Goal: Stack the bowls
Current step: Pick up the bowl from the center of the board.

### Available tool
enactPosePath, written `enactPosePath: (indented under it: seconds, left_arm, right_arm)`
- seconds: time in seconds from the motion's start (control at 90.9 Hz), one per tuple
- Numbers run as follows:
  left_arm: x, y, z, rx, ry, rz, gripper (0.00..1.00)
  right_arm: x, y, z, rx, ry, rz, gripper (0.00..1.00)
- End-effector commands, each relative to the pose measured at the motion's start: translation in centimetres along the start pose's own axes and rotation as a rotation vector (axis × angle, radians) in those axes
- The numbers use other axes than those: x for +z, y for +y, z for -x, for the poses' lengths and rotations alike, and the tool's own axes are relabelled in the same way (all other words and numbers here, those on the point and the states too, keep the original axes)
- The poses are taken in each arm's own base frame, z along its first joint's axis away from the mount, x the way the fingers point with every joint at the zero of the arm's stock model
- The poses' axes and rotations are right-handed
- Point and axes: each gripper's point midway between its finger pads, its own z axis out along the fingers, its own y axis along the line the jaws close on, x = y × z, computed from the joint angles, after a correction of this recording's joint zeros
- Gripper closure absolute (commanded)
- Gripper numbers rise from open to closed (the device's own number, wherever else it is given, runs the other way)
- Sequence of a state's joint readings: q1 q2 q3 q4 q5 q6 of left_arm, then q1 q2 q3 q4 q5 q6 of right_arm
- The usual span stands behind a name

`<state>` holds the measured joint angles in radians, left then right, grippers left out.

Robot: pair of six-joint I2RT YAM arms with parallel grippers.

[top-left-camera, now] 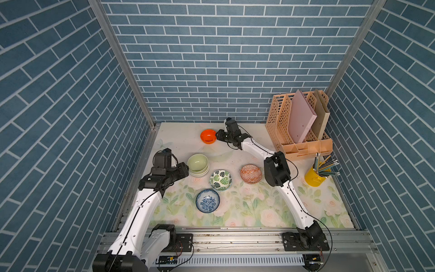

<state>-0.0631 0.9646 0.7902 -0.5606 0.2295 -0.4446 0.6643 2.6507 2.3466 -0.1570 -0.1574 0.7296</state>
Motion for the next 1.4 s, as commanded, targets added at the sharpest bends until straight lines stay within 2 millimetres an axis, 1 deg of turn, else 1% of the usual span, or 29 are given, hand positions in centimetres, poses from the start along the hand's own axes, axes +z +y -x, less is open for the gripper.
enactPosePath:
  seconds: [0.0, 0.209, 0.396, 0.506, 1.045, 1.21, 1.386]
  left_arm:
    - [0.0, 0.3, -0.2, 0.000, -0.005, 0.005, 0.44]
    - [0.0, 0.3, -0.2, 0.000, -0.005, 0.006, 0.43]
    - [0.0, 0.3, -0.2, 0.002, -0.006, 0.004, 0.44]
    - [0.0, 0.3, -0.2, 0.002, -0.003, 0.006, 0.44]
    - [0.3, 0.5, -0.5, 0.000, 0.011, 0.011, 0.43]
    - [0.3, 0.4, -0.5, 0.000, 0.012, 0.010, 0.43]
    - [0.5, 0.5, -0.6, -0.001, 0.019, 0.011, 0.43]
  right_arm:
    - [0.7, -0.7, -0.7, 0.021, 0.023, -0.001, 0.63]
    - [1.0, -1.1, -1.4, 0.016, 0.045, -0.006, 0.64]
    - [0.9, -1.4, -1.9, 0.008, 0.065, -0.020, 0.67]
    - [0.8, -1.5, -2.1, 0.007, 0.071, -0.020, 0.71]
    - [0.7, -1.4, -2.7, 0.010, 0.093, -0.012, 0.83]
    - [0.7, -1.7, -2.8, 0.011, 0.100, -0.019, 0.84]
    - [0.9, -1.9, -3.4, 0.012, 0.117, -0.020, 0.80]
